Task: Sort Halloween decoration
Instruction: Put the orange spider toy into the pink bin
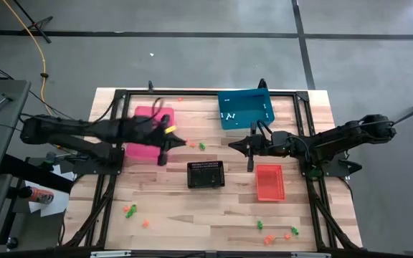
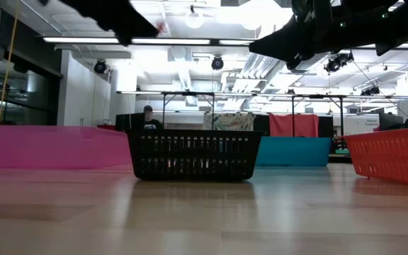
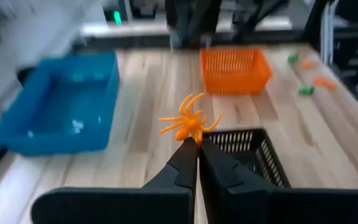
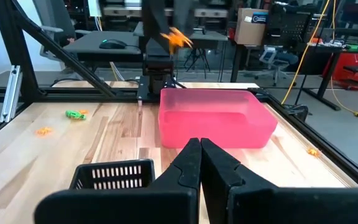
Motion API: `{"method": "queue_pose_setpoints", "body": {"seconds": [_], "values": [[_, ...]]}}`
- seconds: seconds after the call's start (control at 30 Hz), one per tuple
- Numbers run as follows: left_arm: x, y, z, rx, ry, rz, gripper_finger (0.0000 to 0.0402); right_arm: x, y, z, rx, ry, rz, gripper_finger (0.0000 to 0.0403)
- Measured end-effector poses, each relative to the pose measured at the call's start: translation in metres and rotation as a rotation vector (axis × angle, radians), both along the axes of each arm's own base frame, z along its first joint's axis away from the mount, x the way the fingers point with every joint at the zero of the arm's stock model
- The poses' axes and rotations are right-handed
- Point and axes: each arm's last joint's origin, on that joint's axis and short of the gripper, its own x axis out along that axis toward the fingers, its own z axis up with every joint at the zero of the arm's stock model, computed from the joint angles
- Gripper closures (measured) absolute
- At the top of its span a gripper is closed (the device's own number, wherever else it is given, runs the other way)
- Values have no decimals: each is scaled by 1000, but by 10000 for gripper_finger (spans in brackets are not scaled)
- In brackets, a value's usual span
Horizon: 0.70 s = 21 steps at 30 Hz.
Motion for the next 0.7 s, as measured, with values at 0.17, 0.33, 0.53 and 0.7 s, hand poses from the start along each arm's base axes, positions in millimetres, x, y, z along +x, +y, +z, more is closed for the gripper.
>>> {"method": "queue_pose_setpoints", "body": {"seconds": [0.17, 0.33, 0.53, 0.7], "values": [[-25, -11, -19, 67, -163, 51, 401, 0, 0, 3, 3, -34, 1, 402], [-36, -13, -28, 71, -231, 69, 401, 0, 1, 5, 4, -52, 10, 402], [-37, -13, -27, 71, -244, 70, 401, 0, 1, 5, 3, -51, 10, 402], [-42, -2, -34, 108, -179, 410, 401, 0, 1, 5, 5, -52, 9, 402]]}}
